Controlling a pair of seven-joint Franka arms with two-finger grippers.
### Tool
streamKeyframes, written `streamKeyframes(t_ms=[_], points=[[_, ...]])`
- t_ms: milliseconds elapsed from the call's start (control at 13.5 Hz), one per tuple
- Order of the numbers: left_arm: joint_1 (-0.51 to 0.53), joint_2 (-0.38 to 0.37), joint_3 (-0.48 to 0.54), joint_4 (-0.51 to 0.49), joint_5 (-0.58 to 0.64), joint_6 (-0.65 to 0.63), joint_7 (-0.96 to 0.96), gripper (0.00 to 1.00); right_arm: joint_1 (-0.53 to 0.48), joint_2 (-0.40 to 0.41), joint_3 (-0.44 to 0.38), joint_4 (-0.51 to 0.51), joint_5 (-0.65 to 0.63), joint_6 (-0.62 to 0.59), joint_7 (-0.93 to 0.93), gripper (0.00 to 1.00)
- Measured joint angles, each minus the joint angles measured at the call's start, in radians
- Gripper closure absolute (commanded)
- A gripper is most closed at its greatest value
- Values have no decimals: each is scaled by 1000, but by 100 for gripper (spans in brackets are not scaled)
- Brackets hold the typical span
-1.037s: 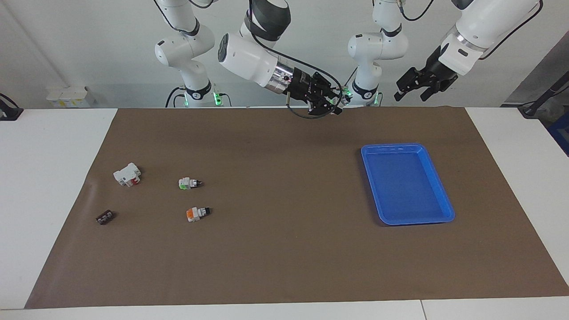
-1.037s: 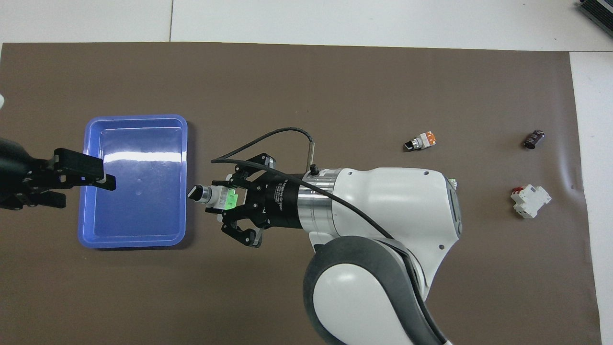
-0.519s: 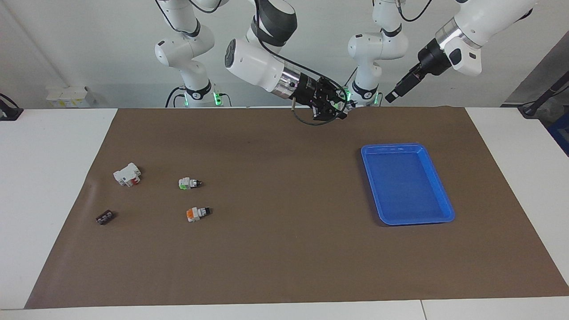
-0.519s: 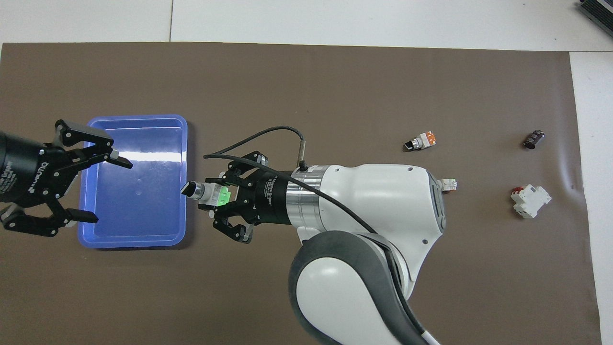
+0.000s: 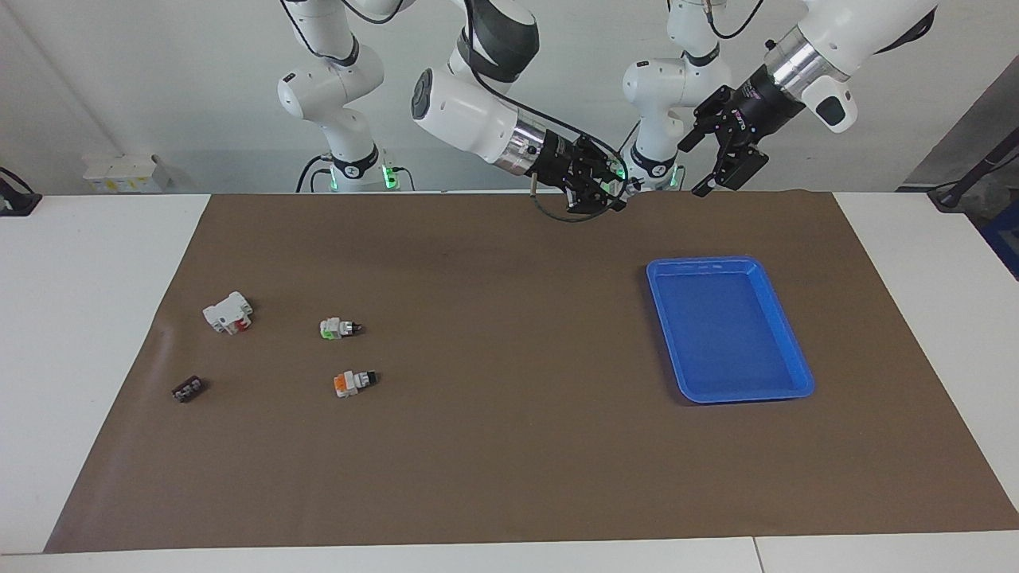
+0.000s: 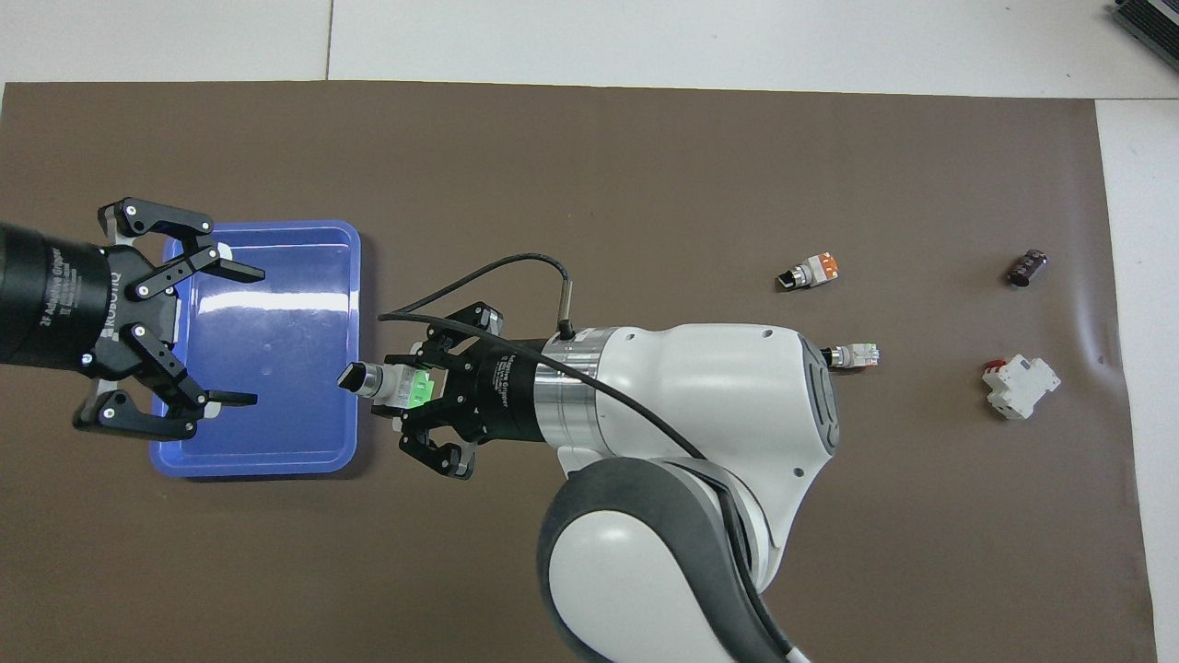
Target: Turn and place switch with both arms
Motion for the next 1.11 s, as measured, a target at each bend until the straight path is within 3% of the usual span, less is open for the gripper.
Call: streamKeyframes(t_ms=[519, 963, 1111], points=[[-3, -13, -1, -104, -54, 74, -392, 0, 23, 0, 0, 4, -20, 4, 38, 100], [-7, -72, -1, -195, -60, 70, -477, 0, 22, 0, -2, 14, -21, 8, 38, 100], [-8, -75, -2, -195, -69, 65, -481, 13, 20, 0, -3, 14, -22, 10, 38, 100]])
